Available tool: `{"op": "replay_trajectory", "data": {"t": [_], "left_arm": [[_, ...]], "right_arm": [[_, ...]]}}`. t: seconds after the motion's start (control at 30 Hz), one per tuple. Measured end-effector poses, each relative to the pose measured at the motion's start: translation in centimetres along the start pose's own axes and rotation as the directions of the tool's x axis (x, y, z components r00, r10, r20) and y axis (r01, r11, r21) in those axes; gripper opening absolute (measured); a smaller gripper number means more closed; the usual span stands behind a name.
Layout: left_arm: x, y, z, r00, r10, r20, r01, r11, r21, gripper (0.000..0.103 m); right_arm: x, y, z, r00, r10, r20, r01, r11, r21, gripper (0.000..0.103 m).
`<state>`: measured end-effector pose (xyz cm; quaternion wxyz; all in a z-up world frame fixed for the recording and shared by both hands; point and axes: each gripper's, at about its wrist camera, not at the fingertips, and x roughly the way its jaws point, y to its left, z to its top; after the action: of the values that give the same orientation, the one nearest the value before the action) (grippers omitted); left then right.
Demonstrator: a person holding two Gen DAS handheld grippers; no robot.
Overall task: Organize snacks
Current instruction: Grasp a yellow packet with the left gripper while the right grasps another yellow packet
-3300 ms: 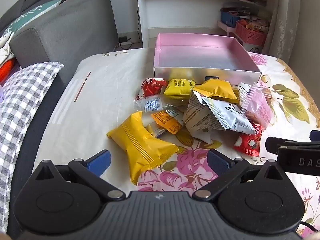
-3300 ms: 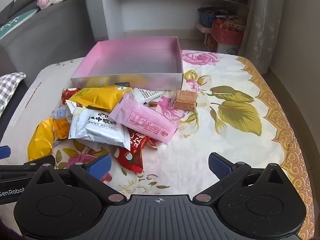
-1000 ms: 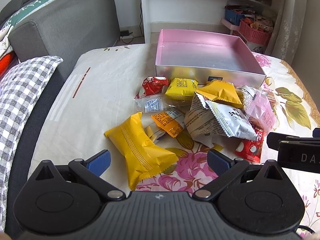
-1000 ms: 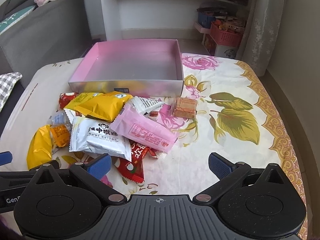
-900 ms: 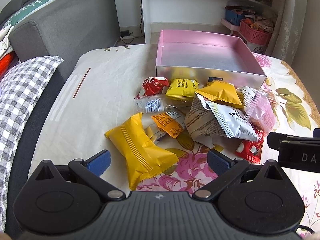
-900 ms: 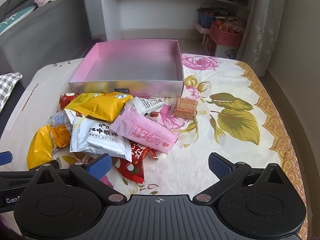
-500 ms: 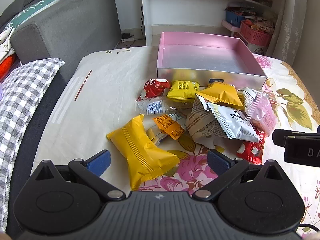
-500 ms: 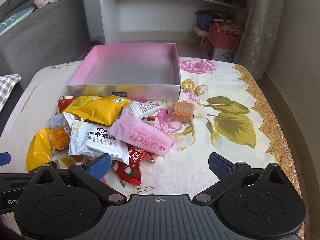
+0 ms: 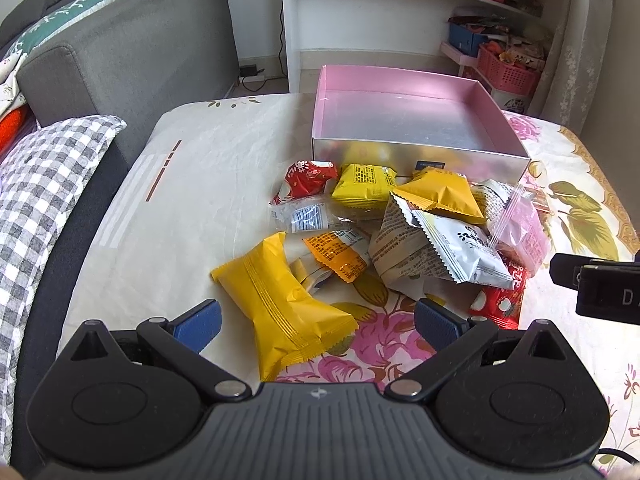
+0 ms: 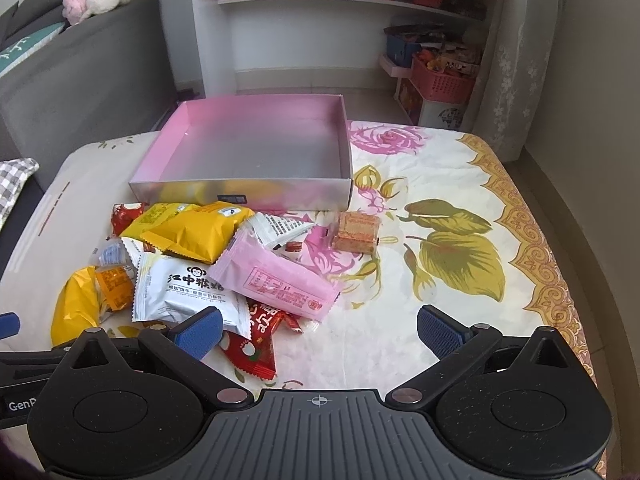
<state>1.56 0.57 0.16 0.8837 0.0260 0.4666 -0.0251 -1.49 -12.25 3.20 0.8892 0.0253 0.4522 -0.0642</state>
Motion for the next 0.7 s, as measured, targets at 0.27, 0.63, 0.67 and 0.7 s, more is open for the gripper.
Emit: {"op": "replay_trajectory", "data": {"t": [0.27,0.63,0.67,0.7], "left_arm": [[0.0,1.3,1.0,0.991,-0.125,0.043,0.126,0.992,-0.024,0.102],[2.6,2.5,5.4,0.97,-0.237,-0.045,0.236,0.971,-0.03,0.094],[3.0,2.6,5.6,0.969,-0.246,-0.039,0.244,0.969,-0.046,0.094],[3.5,2.8,5.7,0.968,-0.25,-0.032,0.247,0.967,-0.059,0.093]], "right_arm": [[0.4,-0.8,1.8,0.995,0.083,-0.051,-0.083,0.997,-0.001,0.103],[3.5,-2.6,5.1,0.925,0.358,-0.125,-0.33,0.923,0.199,0.093],[3.7,-2.6,5.4,0.919,0.377,-0.117,-0.348,0.913,0.212,0.092],[3.9,-2.8,5.7,0.911,0.398,-0.106,-0.367,0.901,0.231,0.092]]}}
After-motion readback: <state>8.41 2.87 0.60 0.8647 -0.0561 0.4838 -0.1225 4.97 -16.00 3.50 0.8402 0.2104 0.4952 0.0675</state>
